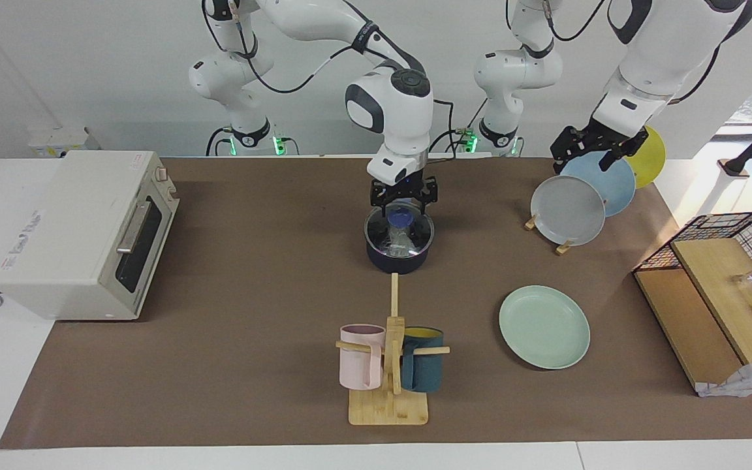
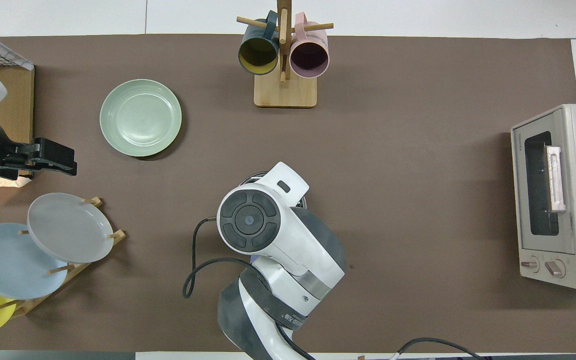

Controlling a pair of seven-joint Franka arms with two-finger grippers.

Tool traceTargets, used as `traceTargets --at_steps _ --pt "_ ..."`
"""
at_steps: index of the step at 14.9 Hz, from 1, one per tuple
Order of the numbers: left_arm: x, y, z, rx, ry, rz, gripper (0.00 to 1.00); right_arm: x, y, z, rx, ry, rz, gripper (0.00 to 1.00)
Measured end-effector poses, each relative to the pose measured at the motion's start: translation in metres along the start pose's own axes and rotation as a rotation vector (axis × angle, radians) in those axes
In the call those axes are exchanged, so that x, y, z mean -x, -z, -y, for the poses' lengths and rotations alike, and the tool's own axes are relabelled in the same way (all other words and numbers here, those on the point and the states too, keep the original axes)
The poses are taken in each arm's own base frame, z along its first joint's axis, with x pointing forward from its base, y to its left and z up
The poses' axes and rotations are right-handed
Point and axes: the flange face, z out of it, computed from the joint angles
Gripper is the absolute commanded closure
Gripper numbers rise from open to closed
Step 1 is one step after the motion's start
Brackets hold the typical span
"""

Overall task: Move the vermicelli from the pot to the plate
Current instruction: 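Reach the right gripper to the clear lid on the black saucepan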

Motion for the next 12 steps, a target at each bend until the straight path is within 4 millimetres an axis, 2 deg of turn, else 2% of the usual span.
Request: traceTargets --at_steps 1,4,8,12 --pt "0.0 0.0 0.0 0.0 0.0 0.0 0.0 0.0 -0.0002 -0.0001 0.0 0.0 0.0 0.19" --pt "0.0 0.0 0.0 0.0 0.0 0.0 0.0 0.0007 -0.0036 -0.0001 0.001 0.002 0.001 0.24" --pt "0.0 0.0 0.0 0.0 0.0 0.0 0.0 -0.0002 -0.0089 -0.0011 0.008 0.003 0.001 0.38" --pt "0.0 0.0 0.0 0.0 0.0 0.0 0.0 -0.0007 -0.0088 -0.0019 0.008 0.006 0.001 0.4"
